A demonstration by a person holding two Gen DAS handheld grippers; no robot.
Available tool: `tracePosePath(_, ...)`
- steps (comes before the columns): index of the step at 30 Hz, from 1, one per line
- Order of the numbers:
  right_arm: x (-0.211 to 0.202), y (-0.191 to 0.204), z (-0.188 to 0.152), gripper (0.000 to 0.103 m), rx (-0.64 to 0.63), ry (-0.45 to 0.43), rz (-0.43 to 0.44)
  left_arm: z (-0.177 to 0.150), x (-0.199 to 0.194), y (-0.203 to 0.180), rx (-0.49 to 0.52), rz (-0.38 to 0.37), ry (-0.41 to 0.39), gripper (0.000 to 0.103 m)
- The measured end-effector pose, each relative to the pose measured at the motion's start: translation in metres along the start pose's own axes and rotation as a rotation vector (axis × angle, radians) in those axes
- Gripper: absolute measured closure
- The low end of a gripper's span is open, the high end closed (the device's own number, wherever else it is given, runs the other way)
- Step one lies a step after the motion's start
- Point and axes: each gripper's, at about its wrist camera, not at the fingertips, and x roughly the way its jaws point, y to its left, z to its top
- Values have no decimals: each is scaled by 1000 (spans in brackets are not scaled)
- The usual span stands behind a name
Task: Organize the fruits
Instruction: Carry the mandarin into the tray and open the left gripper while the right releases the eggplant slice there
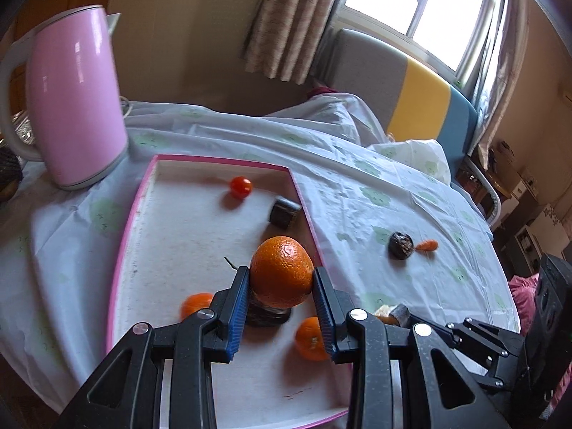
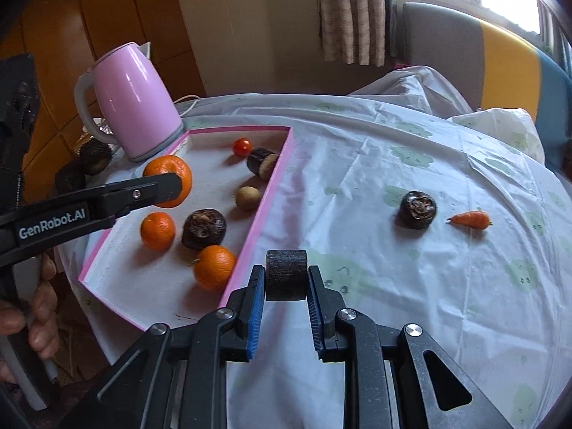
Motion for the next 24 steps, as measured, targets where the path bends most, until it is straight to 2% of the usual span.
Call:
tracePosePath(7,14,44,11,80,-57,34,152,2,-3,43,-72,81,-9,67)
tracePosePath(11,28,70,11,79,-124,78,203,-1,-3,56,-105,111,-5,67)
tracePosePath(13,34,82,8,77,-158,87,198,-3,-3,61,-119,125,-5,67)
tracePosePath(14,37,86,7,71,-170,91,195,-4,-4,62,-124,126,-9,67)
tracePosePath(16,39,92,4,68,-182,88,190,-5,-6,63,-125,139,-15,62)
tracePosePath(18,37,95,3,56,-195,67,153,-6,-8,62,-122,153,-16,57)
tracePosePath(19,36,95,3,43,-197,54,134,-7,-9,62,-120,156,-18,55)
tracePosePath(20,33,93,3,36,-194,37,118,-7,-11,61,-117,157,-22,54)
tracePosePath(22,27,87,3,35,-185,1,71,-8,-15,57,-100,171,-34,51)
tracePosePath(24,22,81,4,25,-165,-19,20,-8,-18,53,-86,178,-39,50)
